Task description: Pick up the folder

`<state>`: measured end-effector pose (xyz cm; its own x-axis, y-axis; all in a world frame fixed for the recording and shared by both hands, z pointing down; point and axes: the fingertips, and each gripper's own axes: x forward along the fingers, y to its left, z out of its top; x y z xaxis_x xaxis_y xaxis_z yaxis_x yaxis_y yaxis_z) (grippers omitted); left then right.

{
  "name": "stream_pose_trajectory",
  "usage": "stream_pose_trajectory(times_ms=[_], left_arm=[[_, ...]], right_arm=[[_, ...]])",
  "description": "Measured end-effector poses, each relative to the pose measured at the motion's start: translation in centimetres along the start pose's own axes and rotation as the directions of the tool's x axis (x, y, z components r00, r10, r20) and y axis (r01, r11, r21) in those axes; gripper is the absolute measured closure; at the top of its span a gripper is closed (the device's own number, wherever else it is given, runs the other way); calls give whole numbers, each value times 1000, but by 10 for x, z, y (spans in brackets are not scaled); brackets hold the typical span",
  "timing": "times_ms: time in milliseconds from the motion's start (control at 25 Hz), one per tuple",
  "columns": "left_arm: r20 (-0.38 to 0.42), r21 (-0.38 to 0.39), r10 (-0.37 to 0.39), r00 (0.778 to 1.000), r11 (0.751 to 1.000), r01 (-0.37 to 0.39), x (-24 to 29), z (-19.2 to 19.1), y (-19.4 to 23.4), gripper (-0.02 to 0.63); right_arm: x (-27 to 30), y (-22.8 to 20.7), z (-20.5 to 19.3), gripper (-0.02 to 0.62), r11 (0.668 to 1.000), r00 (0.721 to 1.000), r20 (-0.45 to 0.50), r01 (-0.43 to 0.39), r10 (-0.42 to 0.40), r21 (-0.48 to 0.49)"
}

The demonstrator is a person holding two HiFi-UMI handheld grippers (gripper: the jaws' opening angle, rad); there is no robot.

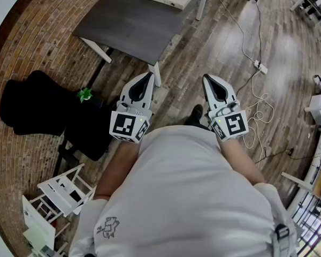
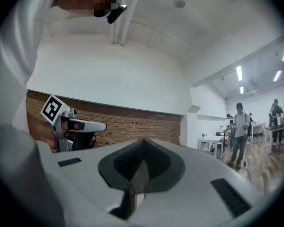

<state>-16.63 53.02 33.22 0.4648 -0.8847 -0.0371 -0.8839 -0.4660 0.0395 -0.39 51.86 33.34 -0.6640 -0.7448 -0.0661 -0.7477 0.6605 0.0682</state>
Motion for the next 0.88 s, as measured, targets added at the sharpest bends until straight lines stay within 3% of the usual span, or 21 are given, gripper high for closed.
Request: stream_pose_trajectory(times_ms=[760, 880], left_arm=[[-26, -16, -32, 999, 999, 31, 63, -11, -2, 595], [-36, -14, -28, 999, 1000, 28, 81, -18, -1, 570]], right_arm=[[32, -48, -22, 589, 998, 998, -38, -44, 45, 41], [39, -61, -29, 575, 997, 997, -41, -58, 60, 45]])
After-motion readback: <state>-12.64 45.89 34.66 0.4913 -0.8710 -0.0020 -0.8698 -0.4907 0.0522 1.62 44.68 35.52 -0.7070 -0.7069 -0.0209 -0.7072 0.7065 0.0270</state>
